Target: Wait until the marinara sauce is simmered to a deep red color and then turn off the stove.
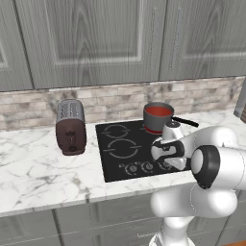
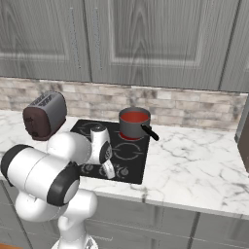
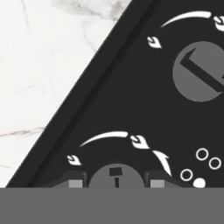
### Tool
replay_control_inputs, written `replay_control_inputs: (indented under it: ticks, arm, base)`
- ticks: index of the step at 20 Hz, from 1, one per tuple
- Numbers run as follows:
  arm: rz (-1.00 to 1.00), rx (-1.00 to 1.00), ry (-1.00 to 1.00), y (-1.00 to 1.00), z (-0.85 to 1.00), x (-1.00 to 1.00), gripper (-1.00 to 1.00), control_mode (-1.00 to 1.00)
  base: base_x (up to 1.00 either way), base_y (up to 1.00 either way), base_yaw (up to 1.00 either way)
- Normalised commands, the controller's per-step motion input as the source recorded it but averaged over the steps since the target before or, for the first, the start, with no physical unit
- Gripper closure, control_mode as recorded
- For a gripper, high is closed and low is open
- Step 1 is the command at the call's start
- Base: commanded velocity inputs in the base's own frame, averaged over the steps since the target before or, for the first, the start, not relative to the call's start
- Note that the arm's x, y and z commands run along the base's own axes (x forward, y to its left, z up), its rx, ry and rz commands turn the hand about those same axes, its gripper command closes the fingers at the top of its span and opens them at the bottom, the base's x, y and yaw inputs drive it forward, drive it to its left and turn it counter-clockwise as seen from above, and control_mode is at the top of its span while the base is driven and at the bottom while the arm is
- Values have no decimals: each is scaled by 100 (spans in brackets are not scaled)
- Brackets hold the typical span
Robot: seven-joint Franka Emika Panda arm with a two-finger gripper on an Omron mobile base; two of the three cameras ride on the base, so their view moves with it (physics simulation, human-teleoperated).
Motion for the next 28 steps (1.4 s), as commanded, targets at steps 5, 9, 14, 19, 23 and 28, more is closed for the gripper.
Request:
replay_control_inputs:
  ticks: [5, 9, 14, 19, 23, 28]
  arm:
    - [-15, 1, 0, 0, 0, 0, 100, -100]
    - [-15, 3, 0, 0, 0, 0, 100, -100]
    - [-16, 10, 0, -6, 0, 0, 100, -100]
    - [-17, 9, 0, -3, 0, 0, 100, -100]
    - [-18, 6, 0, 0, -4, -1, 100, -100]
    - [-20, 1, 0, 0, -16, -2, 100, -100]
  base:
    - [0, 0, 0]
    - [0, 0, 0]
    - [0, 0, 0]
    - [0, 0, 0]
    - [0, 0, 0]
    - [0, 0, 0]
